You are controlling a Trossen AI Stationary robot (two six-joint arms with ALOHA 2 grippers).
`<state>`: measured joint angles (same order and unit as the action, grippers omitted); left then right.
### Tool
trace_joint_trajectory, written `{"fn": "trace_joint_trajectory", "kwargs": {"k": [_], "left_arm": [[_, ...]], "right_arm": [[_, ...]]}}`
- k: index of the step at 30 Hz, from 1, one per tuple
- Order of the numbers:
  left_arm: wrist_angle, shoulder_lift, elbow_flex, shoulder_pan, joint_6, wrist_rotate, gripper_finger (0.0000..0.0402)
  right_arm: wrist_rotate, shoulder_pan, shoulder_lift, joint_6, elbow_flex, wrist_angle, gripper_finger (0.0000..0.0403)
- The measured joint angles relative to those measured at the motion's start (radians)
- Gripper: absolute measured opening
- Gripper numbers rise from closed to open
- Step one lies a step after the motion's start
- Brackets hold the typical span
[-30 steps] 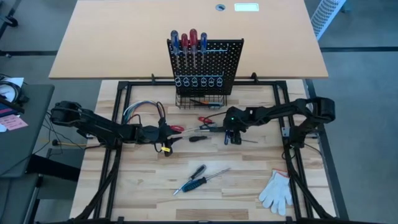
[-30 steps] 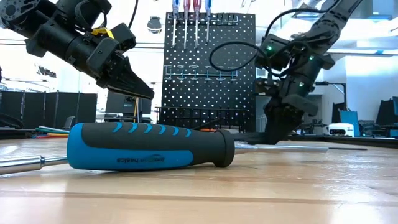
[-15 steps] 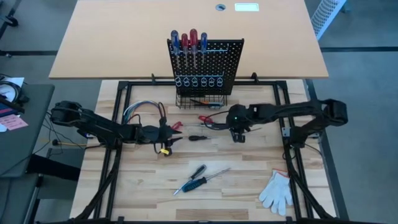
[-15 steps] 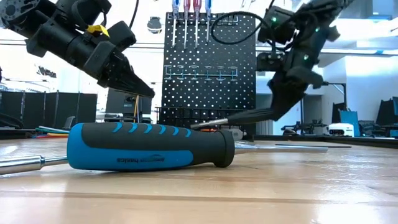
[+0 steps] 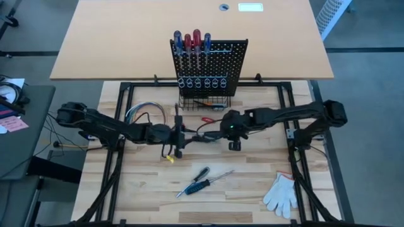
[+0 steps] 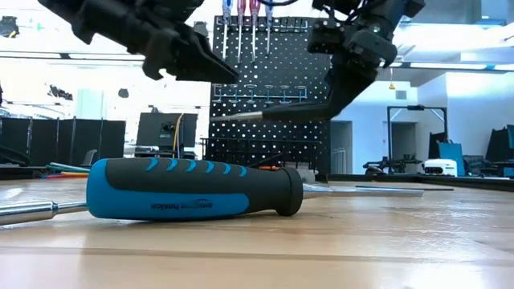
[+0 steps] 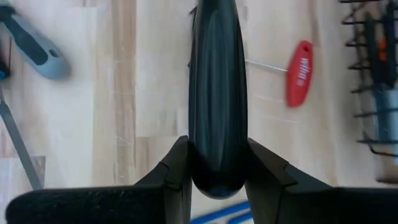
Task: Hang tools onto peg board
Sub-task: Hang the top black screwdriver on the pegboard
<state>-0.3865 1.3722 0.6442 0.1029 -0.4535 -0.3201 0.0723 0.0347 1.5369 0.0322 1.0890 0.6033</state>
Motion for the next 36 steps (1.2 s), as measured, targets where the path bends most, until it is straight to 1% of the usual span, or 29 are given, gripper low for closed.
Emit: {"fn": "trace_joint_trajectory", "kwargs": {"k": [3, 6, 9, 13, 18, 21, 24, 31, 36], "left_arm": [[0.034, 0.080, 0.061, -0.003, -0.034, -0.005, 0.0172], [0.143, 0.150, 0.131, -0.001, -0.046, -0.069, 0.0178], [0.257, 0.205, 0.190, -0.001, -0.032, -0.111, 0.0174], [0.299, 0.252, 0.230, -0.002, -0.016, -0.127, 0.0152], [0.323, 0.251, 0.231, -0.008, -0.012, -0.143, 0.0107], [0.350, 0.251, 0.231, -0.015, 0.001, -0.141, 0.0090], [0.388, 0.251, 0.231, -0.019, 0.034, -0.134, 0.0085], [0.455, 0.251, 0.231, -0.020, 0.084, -0.133, 0.0089], [0.450, 0.251, 0.230, -0.020, 0.109, -0.134, 0.0083]], "right_arm": [[-0.004, -0.009, 0.030, 0.001, 0.017, -0.012, 0.0102], [-0.006, -0.009, 0.055, -0.006, 0.021, -0.046, 0.0102], [-0.005, -0.009, 0.081, -0.006, 0.020, -0.052, 0.0102], [-0.006, -0.008, 0.107, -0.001, 0.021, -0.076, 0.0102], [-0.013, -0.007, 0.122, 0.001, 0.020, -0.093, 0.0102], [-0.013, -0.007, 0.120, 0.001, 0.020, -0.117, 0.0102], [-0.014, -0.007, 0.120, 0.001, 0.020, -0.130, 0.0102], [-0.023, -0.007, 0.119, 0.002, 0.020, -0.142, 0.0102], [-0.027, -0.009, 0.117, 0.005, 0.020, -0.153, 0.0102]]}}
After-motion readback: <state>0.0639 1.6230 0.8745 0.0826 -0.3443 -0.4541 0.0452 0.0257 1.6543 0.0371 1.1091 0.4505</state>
